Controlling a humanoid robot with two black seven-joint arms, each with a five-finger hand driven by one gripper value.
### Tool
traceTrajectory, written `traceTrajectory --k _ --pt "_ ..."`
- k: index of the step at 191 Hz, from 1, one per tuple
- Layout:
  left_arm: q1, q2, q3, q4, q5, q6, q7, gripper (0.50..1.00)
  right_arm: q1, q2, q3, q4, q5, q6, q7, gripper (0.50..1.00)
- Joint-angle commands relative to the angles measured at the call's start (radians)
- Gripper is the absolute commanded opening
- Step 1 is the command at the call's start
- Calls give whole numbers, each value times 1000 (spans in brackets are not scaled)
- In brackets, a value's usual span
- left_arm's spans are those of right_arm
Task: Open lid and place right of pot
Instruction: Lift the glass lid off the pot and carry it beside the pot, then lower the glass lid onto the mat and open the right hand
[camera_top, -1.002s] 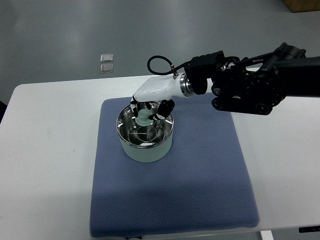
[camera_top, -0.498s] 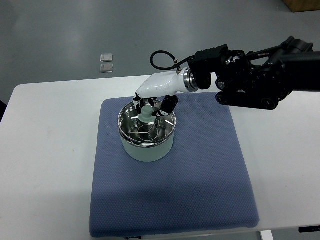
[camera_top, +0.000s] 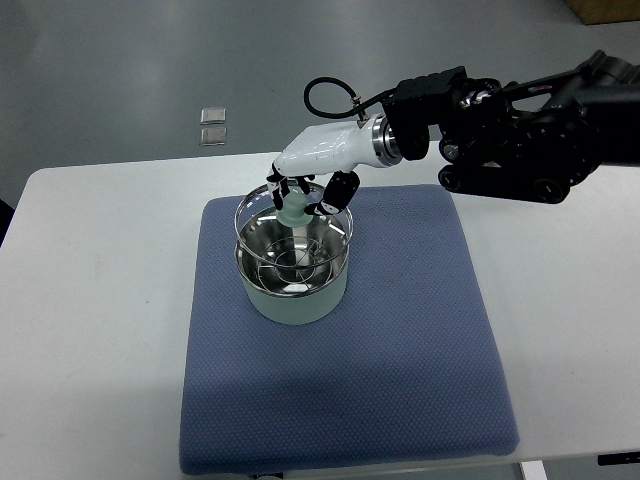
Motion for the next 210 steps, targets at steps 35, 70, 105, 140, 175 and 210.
traceTrajectory --k 35,70,105,140,175,210 --pt "0 0 0 0 0 0 0 1000 9 -63 -3 2 1 0 0 500" --pt "0 0 0 0 0 0 0 1000 6 -118 -14 0 0 3 -2 500" --pt "0 0 0 0 0 0 0 1000 -5 -172 -48 -3 -7 2 -2 500" --pt "0 0 0 0 0 0 0 1000 -62 -244 -49 -4 -10 -1 -2 500" --pt "0 0 0 0 0 0 0 1000 -122 -264 -49 -13 -37 -9 -2 500" --pt "0 0 0 0 0 0 0 1000 -217 -261 -46 -38 -60 -28 -3 500"
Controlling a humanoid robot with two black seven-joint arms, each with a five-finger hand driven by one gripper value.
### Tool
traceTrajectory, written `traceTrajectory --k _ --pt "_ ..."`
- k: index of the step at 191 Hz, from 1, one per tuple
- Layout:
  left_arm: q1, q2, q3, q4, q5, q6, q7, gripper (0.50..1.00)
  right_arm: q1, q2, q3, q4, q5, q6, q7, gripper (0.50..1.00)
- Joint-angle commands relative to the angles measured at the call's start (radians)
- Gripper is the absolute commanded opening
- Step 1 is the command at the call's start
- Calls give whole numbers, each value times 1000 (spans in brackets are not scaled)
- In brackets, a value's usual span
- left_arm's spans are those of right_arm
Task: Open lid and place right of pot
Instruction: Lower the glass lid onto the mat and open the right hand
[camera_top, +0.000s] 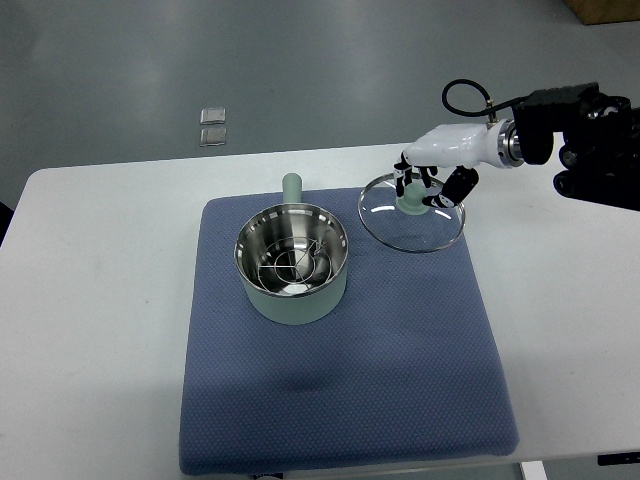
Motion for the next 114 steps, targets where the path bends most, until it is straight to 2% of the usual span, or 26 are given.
traceTrajectory --k 1,114 --pt "0 0 0 0 0 0 0 1000 -45 4 3 -11 -8 -14 -1 500" --pt "0 0 0 0 0 0 0 1000 -131 41 13 -46 -8 -35 -3 500"
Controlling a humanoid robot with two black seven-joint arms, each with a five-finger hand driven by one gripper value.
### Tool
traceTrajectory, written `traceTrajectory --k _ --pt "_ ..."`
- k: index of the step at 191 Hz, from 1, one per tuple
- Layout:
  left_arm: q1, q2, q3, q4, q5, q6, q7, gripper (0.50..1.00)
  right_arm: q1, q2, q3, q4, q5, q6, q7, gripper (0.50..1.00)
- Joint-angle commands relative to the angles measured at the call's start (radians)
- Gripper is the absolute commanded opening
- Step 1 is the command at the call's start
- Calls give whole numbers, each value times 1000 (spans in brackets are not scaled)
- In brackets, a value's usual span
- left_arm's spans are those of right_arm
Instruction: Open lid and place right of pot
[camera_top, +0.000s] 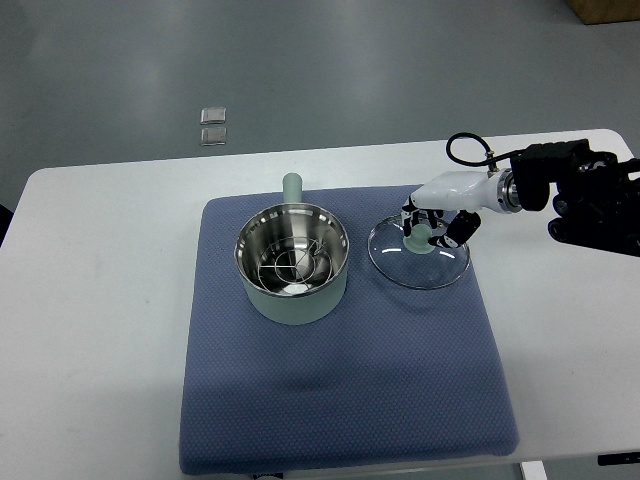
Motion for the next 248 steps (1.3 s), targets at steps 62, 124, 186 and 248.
traceTrajectory --k 62,124,186,248 --pt "0 0 0 0 0 0 0 1000 -6 0 2 0 1 2 2 711" --pt "0 0 0 0 0 0 0 1000 8 -24 13 0 14 9 5 821" --pt "0 0 0 0 0 0 0 1000 -43 -56 318 -35 180 29 -1 809" --pt "0 0 0 0 0 0 0 1000 -298 -27 873 -204 404 65 -63 805"
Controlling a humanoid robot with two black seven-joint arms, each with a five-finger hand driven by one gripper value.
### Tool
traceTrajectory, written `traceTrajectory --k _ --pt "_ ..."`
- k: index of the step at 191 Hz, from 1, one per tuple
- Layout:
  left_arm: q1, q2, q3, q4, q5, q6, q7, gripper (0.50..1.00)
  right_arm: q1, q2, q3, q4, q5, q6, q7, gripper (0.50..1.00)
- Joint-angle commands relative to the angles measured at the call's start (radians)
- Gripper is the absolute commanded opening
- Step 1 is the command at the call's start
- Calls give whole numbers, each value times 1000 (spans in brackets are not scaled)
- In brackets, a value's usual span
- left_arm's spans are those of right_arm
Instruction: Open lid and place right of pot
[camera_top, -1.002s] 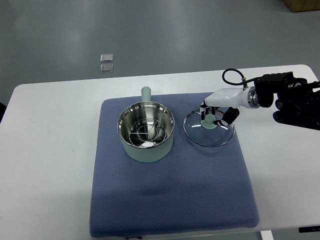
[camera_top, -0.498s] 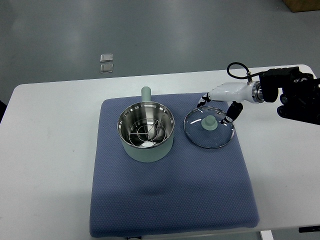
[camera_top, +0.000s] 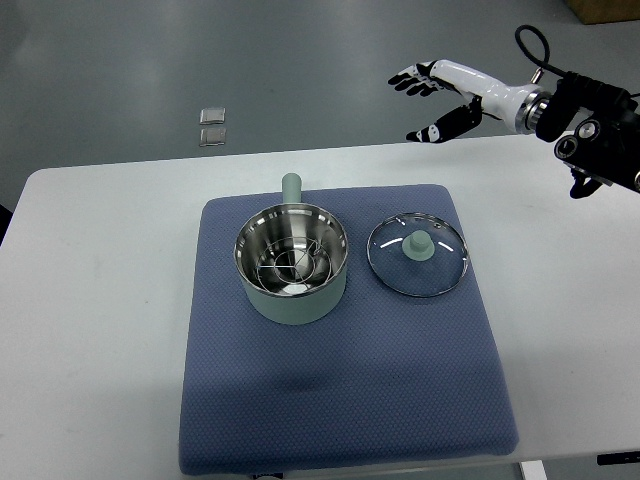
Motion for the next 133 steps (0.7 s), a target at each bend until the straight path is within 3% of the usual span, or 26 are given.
traceTrajectory --k 1,17,18,32,42,45,76,133 --pt "0 0 0 0 0 0 0 1000 -95 10 209 -44 33 22 -44 805" --pt "0 0 0 0 0 0 0 1000 -127 24 282 -55 34 34 -62 805" --pt "0 0 0 0 0 0 0 1000 -162 52 370 -63 34 57 -81 805" --pt "0 0 0 0 0 0 0 1000 -213 76 492 -67 33 74 -105 805" --pt "0 0 0 0 0 0 0 1000 -213 76 492 -67 33 74 -105 805" --pt "0 0 0 0 0 0 0 1000 -265 95 603 -67 34 77 -134 805" --pt "0 0 0 0 0 0 0 1000 -376 167 848 -66 33 106 -205 807" --pt "0 0 0 0 0 0 0 1000 -502 260 1109 -64 22 183 -211 807"
